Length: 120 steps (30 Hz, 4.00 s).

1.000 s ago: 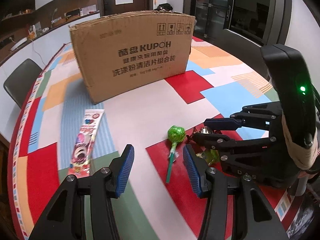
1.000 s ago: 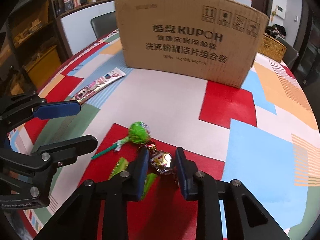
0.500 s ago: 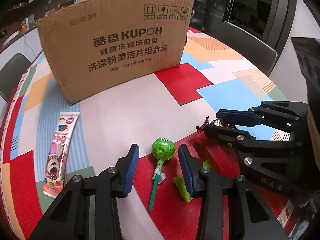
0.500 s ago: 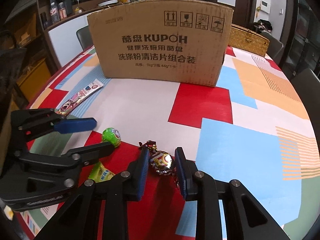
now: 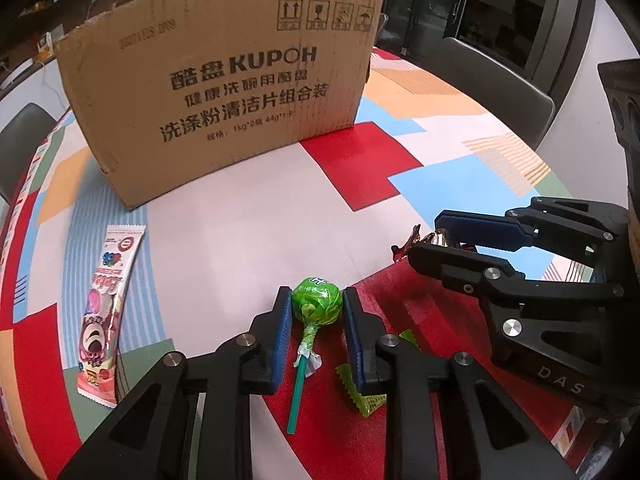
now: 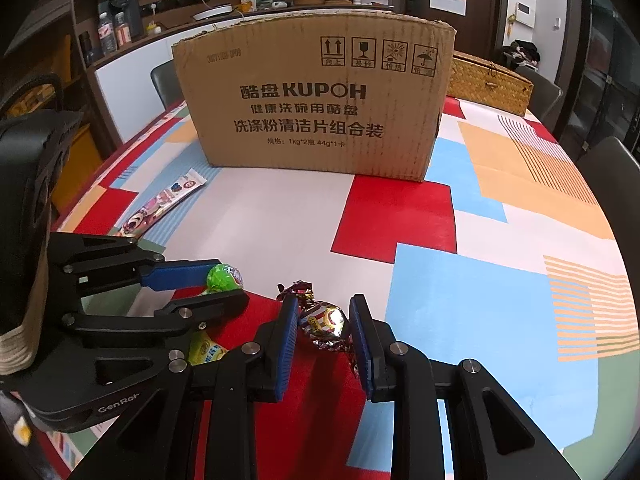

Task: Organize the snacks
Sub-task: 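Grasp the gold-wrapped chocolate with the right tool while the left tool grasps the green lollipop, then carry the chocolate and lollipop into the box and open both tools, then move both open tools back toward the small green candy and pink packet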

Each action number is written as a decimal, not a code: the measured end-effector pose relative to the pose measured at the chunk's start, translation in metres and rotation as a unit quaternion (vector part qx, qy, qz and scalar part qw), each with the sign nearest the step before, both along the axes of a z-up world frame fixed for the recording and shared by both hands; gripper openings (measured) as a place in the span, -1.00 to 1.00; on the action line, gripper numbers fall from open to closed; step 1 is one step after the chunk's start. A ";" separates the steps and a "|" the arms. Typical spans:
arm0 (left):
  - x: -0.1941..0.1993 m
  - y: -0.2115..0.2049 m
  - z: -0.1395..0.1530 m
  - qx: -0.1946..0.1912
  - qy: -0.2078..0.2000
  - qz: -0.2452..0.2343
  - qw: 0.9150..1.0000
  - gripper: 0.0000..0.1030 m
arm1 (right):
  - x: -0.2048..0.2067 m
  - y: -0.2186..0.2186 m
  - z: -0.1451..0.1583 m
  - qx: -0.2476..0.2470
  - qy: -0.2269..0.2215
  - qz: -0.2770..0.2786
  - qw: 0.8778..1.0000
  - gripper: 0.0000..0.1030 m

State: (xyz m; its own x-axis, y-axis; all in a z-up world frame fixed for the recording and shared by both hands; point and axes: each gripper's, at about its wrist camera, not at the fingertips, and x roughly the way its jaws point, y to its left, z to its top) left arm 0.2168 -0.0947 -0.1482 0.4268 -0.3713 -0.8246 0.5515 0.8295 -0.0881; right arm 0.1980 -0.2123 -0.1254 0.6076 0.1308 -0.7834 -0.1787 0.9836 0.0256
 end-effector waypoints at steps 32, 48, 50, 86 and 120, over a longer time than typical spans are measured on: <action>0.006 0.031 0.136 -0.043 -0.117 0.055 0.991 -0.50 | 0.015 0.005 0.106 0.022 -0.110 0.005 0.994 -0.46; 0.060 0.030 0.201 -0.041 -0.175 0.074 0.981 -0.50 | 0.062 0.006 0.173 0.027 -0.164 0.008 0.986 -0.46; 0.073 0.031 0.205 -0.043 -0.175 0.078 0.981 -0.50 | 0.071 0.007 0.178 0.027 -0.164 0.009 0.986 -0.46; 0.077 0.050 0.186 0.010 -0.194 0.141 0.971 0.22 | 0.112 0.012 0.158 -0.008 -0.147 0.020 0.989 -0.01; -0.071 0.063 0.067 0.058 -0.075 0.167 0.981 0.45 | -0.030 0.038 0.043 -0.041 0.029 0.156 0.986 -0.01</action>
